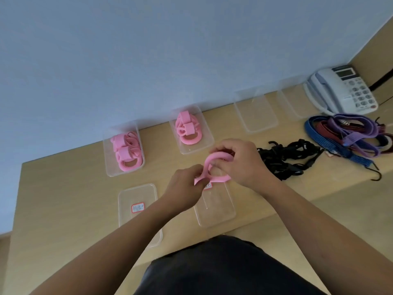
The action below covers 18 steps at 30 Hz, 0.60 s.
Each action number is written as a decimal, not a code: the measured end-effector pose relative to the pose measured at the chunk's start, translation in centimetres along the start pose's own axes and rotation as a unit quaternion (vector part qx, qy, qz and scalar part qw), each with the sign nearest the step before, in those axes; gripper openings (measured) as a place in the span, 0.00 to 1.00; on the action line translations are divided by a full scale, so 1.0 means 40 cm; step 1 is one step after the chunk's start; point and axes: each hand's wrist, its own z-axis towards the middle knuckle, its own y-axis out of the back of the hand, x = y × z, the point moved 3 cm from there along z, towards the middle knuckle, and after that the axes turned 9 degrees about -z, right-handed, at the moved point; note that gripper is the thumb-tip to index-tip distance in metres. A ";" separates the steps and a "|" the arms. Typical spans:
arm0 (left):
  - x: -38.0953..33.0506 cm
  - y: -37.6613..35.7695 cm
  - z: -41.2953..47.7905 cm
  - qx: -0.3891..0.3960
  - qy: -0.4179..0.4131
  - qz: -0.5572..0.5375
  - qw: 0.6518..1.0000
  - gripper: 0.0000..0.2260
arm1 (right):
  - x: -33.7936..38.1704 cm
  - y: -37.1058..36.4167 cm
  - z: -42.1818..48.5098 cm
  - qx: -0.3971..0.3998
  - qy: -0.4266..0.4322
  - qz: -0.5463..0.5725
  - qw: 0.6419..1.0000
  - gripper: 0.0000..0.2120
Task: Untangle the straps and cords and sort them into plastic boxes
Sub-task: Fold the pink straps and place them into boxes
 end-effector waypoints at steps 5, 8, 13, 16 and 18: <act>-0.116 0.076 -0.048 -0.048 -0.035 -0.167 0.984 0.04 | 0.109 0.095 -0.048 -0.149 0.032 -0.023 0.988 0.12; -0.207 0.119 -0.086 -0.045 -0.076 -0.242 0.966 0.04 | 0.155 0.150 -0.089 -0.215 0.012 -0.013 0.976 0.16; -0.345 0.150 -0.143 -0.023 -0.117 -0.318 0.941 0.05 | 0.274 0.242 -0.192 -0.372 0.121 0.020 0.920 0.09; -0.416 0.159 -0.175 -0.015 -0.144 -0.332 0.932 0.06 | 0.331 0.284 -0.249 -0.414 0.183 0.059 0.890 0.08; -0.452 0.169 -0.198 -0.011 -0.161 -0.337 0.927 0.06 | 0.368 0.313 -0.280 -0.426 0.225 0.069 0.873 0.13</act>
